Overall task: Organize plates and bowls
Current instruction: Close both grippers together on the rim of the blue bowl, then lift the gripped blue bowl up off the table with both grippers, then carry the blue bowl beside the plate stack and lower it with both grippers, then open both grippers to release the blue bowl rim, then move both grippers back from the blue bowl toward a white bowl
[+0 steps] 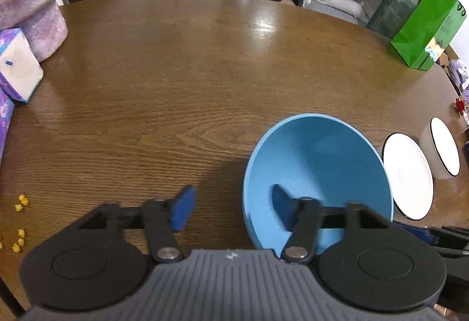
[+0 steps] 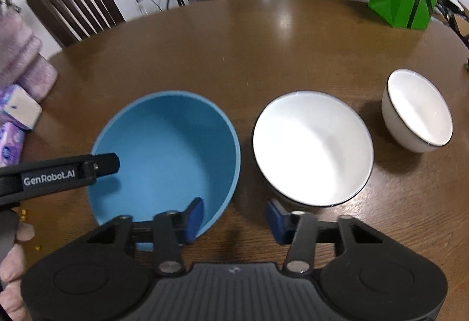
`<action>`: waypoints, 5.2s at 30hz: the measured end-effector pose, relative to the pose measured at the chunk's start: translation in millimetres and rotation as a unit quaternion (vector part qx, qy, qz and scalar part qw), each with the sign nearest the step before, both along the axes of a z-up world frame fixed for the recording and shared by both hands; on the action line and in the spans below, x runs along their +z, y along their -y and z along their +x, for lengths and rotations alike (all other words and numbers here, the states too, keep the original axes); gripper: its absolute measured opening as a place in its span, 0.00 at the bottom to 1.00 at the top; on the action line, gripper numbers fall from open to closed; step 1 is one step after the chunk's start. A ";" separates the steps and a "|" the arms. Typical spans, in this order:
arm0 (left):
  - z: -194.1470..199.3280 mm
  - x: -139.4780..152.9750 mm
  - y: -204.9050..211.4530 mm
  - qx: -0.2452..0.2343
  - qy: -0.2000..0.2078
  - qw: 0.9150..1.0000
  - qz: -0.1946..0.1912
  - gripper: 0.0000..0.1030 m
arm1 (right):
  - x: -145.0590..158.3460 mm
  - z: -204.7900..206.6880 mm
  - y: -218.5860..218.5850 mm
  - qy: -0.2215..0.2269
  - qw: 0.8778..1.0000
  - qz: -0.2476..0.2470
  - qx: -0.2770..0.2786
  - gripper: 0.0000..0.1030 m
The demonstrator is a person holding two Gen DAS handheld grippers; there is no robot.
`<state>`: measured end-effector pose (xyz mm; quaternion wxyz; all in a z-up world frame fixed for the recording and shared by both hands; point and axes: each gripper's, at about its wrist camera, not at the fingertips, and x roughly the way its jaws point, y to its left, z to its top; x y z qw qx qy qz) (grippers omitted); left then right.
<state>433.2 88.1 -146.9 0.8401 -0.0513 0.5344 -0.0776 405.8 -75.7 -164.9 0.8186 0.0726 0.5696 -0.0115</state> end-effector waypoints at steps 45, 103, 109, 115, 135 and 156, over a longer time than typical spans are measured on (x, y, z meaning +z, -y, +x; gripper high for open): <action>-172.6 58.4 -19.6 0.112 0.027 0.993 0.015 0.07 | 51.2 -116.8 -22.8 0.024 0.989 0.037 0.138 0.14; -280.9 25.4 -142.3 0.190 -0.025 0.981 0.022 0.08 | 28.4 -199.3 -155.6 -0.008 0.970 0.024 0.242 0.13; -265.3 12.9 -143.4 0.179 -0.027 0.983 0.026 0.08 | 15.5 -189.5 -159.2 -0.010 0.973 0.016 0.232 0.13; -257.1 10.5 -143.9 0.164 -0.027 0.986 0.024 0.08 | 13.4 -183.8 -161.0 0.006 0.973 0.009 0.229 0.13; -286.3 76.5 -156.1 0.145 0.101 0.984 -0.002 1.00 | 65.0 -199.6 -117.1 0.084 0.977 0.067 0.185 0.85; -313.8 99.3 -129.2 0.082 0.122 0.989 -0.028 1.00 | 105.1 -249.7 -35.0 0.144 0.985 0.038 0.085 1.00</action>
